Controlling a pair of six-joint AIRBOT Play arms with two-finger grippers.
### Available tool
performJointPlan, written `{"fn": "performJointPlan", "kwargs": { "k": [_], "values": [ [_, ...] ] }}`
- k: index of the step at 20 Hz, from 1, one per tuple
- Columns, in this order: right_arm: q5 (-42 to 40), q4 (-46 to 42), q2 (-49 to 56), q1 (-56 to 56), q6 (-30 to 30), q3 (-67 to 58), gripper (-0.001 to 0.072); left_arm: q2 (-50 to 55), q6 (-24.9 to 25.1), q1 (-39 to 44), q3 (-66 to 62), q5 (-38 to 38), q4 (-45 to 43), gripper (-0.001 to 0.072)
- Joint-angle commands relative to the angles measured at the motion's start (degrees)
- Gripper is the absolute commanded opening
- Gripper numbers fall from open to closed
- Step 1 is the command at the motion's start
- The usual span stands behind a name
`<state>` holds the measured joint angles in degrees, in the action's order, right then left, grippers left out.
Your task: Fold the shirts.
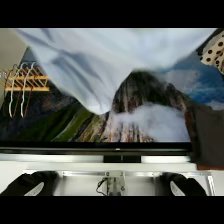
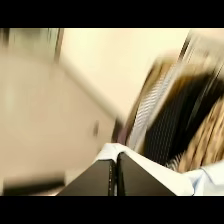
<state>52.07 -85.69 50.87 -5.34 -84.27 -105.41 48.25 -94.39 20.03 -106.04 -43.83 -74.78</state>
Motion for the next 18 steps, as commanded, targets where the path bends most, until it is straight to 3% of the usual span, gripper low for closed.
{"fn": "performJointPlan", "kwargs": {
  "k": [1,5,9,13,18],
  "values": [
    [-12.7,-1.7,-9.3,0.0,-2.4,-5.5,0.006,-2.4,-2.0,-0.1,-16.0,1.1,-2.4,0.0038],
    [-3.3,-3.3,-12.8,0.0,-3.3,-5.5,0.006,-5.5,-4.1,-0.1,-9.6,-10.4,-2.7,0.0038],
    [8.0,-15.1,-9.1,0.0,-3.6,-5.5,0.006,-4.2,-3.8,-0.1,-0.7,-18.8,-8.4,0.0038],
    [17.7,-24.0,3.3,0.0,-2.7,-5.4,0.006,-0.4,-3.9,-0.2,10.1,-18.5,-15.7,0.0038],
    [10.9,-24.0,26.8,0.0,-5.4,-5.4,0.0061,14.7,-4.6,-2.1,15.5,-10.6,-16.9,0.0038]
  ]
}}
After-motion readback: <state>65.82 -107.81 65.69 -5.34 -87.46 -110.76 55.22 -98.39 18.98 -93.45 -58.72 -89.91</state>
